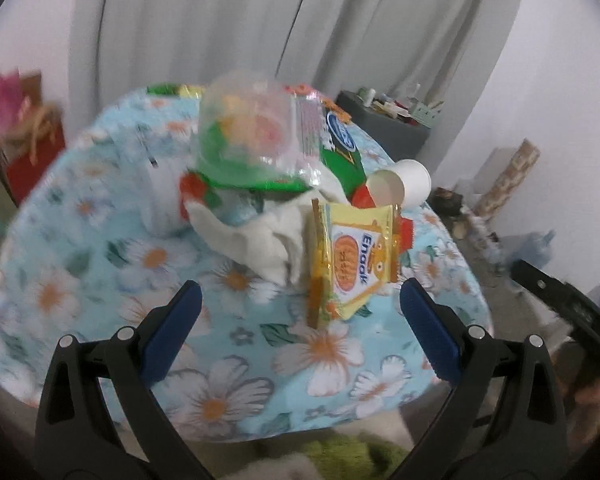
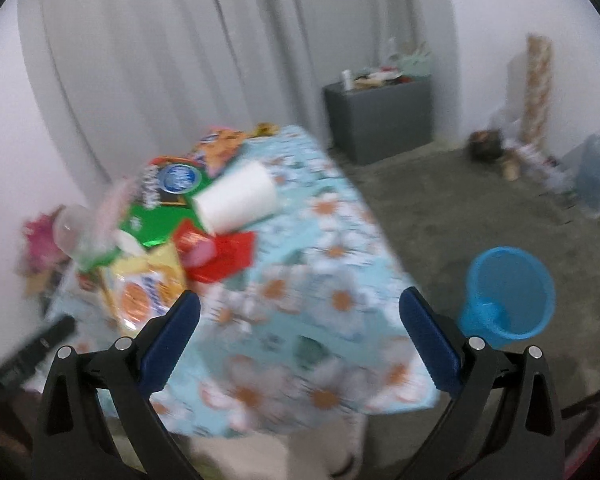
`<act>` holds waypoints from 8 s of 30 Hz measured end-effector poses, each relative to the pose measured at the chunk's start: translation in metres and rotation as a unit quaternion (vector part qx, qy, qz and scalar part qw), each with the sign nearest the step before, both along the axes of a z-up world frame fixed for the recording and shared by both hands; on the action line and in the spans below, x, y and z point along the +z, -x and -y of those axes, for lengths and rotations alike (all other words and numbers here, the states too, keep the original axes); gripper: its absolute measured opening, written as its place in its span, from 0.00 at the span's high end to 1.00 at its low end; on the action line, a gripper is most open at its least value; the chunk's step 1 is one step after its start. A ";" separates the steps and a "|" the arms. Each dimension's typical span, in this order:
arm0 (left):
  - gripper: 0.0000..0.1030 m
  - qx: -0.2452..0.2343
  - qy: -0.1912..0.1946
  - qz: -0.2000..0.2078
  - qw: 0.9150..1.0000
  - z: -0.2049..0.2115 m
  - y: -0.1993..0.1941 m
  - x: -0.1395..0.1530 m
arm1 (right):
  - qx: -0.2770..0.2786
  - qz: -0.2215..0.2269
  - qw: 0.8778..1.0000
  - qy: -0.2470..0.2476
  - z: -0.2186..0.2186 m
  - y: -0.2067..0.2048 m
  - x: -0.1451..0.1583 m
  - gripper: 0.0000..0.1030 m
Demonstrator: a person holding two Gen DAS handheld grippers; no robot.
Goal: Collect trash
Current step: 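Grasp the yellow Enaak packet with the left tool while the right tool grasps the red wrapper, then carry both items to the blue wastebasket and open both tools to drop them, then move both tools back over the bed, then grasp the white tissue with the left tool while the right tool grasps the white paper cup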
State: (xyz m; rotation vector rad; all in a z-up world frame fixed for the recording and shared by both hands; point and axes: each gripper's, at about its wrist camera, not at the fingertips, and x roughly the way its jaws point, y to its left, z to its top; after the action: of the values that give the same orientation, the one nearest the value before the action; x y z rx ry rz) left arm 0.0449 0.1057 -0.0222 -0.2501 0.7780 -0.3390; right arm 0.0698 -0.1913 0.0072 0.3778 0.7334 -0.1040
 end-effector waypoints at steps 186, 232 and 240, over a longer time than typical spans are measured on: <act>0.36 -0.121 -0.149 0.134 0.972 0.009 -0.042 -0.010 | 0.130 -0.007 0.973 -0.190 0.067 -0.158 -0.018 0.06; 0.97 -0.173 -0.005 0.130 0.976 -0.008 0.001 0.032 | 0.139 -0.021 0.982 -0.127 0.031 -0.088 0.012 0.96; 0.97 -0.190 0.037 0.150 0.970 -0.006 0.012 0.044 | 0.129 -0.007 0.983 -0.128 0.036 -0.071 0.018 0.96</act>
State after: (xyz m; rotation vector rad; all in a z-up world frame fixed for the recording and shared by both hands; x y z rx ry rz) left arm 0.0324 0.1114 0.0218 -0.1132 0.5113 -0.7511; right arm 0.1406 -0.2270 0.0249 0.5241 0.8058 0.2348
